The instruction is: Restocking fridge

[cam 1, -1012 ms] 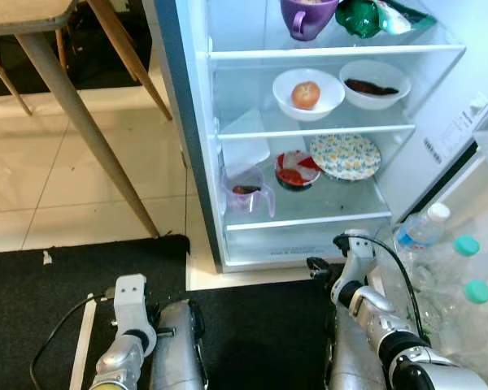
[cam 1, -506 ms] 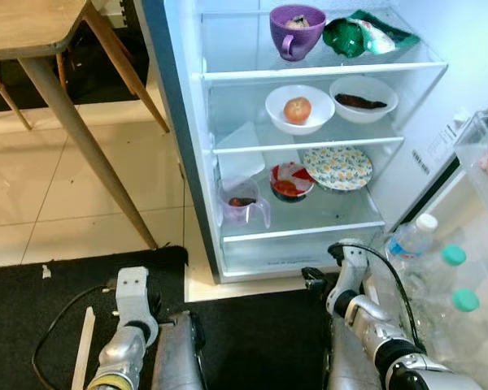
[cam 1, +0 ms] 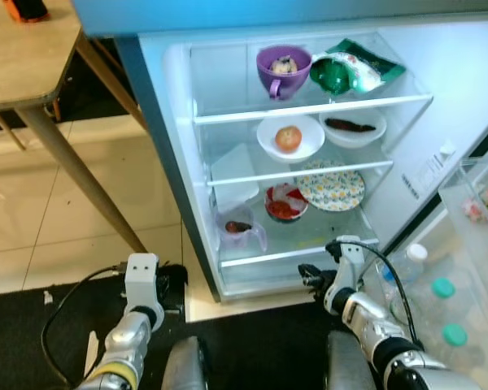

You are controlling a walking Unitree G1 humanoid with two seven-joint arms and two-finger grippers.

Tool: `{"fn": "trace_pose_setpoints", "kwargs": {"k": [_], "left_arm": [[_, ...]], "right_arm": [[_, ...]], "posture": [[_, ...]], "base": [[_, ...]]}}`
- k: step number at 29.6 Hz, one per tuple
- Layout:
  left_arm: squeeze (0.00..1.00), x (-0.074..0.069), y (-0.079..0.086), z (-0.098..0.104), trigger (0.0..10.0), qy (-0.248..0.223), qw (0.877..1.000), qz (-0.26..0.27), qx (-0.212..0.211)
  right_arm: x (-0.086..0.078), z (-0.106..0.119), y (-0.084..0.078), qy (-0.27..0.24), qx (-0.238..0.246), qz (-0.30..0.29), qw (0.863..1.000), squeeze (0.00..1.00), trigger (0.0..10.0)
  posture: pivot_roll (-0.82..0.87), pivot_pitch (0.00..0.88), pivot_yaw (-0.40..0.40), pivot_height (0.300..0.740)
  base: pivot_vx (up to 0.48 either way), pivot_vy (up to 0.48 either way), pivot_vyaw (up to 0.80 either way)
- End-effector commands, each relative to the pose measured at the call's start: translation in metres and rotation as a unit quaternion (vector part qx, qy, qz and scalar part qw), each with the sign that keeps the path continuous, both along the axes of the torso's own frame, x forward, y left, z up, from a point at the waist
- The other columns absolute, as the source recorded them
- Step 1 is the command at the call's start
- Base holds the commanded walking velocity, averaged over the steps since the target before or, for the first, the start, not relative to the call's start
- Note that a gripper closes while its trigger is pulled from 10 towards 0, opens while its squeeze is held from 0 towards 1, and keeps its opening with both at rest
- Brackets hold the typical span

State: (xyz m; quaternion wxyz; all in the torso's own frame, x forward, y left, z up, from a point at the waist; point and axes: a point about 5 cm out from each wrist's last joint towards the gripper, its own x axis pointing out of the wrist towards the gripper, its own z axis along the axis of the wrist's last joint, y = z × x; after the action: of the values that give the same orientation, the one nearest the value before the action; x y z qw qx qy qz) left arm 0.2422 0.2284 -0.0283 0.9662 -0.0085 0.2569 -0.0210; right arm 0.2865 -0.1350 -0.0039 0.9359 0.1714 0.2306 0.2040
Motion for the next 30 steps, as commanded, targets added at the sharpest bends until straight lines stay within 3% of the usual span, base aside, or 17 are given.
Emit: {"fn": "trace_pose_setpoints", "kwargs": {"k": [1, 6, 9, 14, 18, 23, 30], "left_arm": [[0.00, -0.023, -0.002, -0.019, 10.0, 0.056, 0.998, 0.002, 0.000], [0.00, -0.049, 0.004, -0.034, 10.0, 0.108, 0.994, 0.014, 0.007], [0.00, -0.058, 0.006, -0.039, 10.0, 0.123, 0.992, 0.017, 0.010], [0.00, -0.089, 0.012, -0.053, 10.0, 0.180, 0.983, 0.033, 0.014], [0.00, -0.094, 0.013, -0.055, 10.0, 0.189, 0.981, 0.036, 0.014], [0.00, -0.110, 0.011, -0.062, 10.0, 0.218, 0.975, 0.043, 0.010], [0.00, -0.110, 0.009, -0.063, 10.0, 0.219, 0.975, 0.048, 0.003]], "right_arm": [[-0.008, -0.008, -0.002, 0.014, 0.000, 0.002, 1.000, 0.00, 10.0], [-0.013, -0.012, -0.007, 0.024, -0.005, -0.004, 1.000, 0.00, 10.0], [-0.015, -0.014, -0.008, 0.028, -0.006, -0.007, 1.000, 0.00, 10.0], [-0.024, -0.022, -0.014, 0.046, -0.010, -0.016, 0.999, 0.00, 10.0], [-0.025, -0.023, -0.015, 0.050, -0.010, -0.019, 0.999, 0.00, 10.0], [-0.032, -0.030, -0.021, 0.076, -0.032, -0.043, 0.996, 0.00, 10.0], [-0.038, -0.033, -0.025, 0.077, -0.013, -0.045, 0.996, 0.00, 10.0]], "posture": [[0.03, 0.049, 0.000, 0.600], [0.03, 0.036, 0.001, 0.610], [0.03, 0.033, 0.002, 0.615], [0.03, 0.025, 0.002, 0.640], [0.03, 0.025, 0.002, 0.645], [0.02, 0.033, 0.005, 0.645], [0.02, 0.037, 0.004, 0.660]], "base": [[0.000, 0.000, 0.00], [0.000, 0.000, 0.00], [0.000, 0.000, 0.00], [0.000, 0.000, 0.00], [0.000, 0.000, 0.00], [0.000, 0.000, 0.00], [0.000, 0.000, 0.00]]}}
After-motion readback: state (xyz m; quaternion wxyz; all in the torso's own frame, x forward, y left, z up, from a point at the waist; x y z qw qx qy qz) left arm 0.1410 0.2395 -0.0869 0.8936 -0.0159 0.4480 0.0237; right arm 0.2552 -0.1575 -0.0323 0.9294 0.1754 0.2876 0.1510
